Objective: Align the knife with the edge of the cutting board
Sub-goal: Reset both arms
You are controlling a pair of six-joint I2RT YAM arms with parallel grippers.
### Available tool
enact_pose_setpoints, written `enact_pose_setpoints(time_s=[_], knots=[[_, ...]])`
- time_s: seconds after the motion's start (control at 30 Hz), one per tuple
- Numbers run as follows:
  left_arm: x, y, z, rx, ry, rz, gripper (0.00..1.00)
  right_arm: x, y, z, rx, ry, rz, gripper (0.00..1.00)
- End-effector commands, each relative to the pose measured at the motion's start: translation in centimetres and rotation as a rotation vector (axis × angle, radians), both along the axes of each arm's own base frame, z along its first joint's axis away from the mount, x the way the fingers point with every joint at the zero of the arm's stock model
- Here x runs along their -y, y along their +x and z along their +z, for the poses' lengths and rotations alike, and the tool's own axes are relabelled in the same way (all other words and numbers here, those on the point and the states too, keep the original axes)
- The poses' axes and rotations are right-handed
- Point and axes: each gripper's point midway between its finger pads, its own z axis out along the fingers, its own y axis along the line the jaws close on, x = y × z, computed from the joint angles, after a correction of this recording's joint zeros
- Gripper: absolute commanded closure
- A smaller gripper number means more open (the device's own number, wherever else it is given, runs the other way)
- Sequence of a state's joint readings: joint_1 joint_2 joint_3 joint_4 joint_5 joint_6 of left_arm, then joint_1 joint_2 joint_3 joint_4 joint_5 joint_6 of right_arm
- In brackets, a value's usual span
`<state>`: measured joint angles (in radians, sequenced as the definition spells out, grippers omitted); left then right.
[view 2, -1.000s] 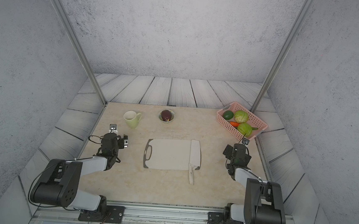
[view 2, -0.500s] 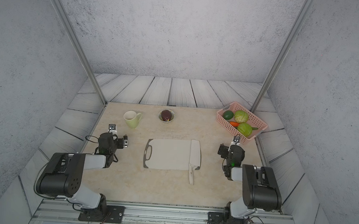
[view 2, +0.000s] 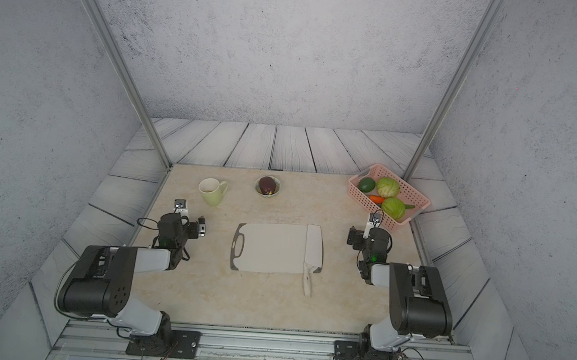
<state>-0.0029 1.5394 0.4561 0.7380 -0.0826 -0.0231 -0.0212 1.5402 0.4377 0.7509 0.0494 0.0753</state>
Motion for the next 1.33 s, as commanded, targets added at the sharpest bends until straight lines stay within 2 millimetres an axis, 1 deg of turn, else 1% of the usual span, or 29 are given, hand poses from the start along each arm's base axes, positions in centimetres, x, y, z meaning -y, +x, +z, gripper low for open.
enact_pose_setpoints(time_s=[0.0,0.97,1.13,1.3], knots=[[0.06,0.40,1.03,0.032,0.004,0.002,0.02,-0.41,0.23,0.59,0.006,-0.001,0.022,0.01],[0.04,0.37,1.00,0.031,0.004,0.002,0.02,-0.42,0.25,0.58,0.005,-0.002,0.022,0.01],[0.06,0.40,1.04,0.032,0.004,0.002,0.02,-0.89,0.57,0.38,-0.011,-0.029,0.037,0.01],[0.03,0.40,1.03,0.032,0.004,0.003,0.02,-0.89,0.39,0.49,-0.008,-0.028,0.035,0.01]])
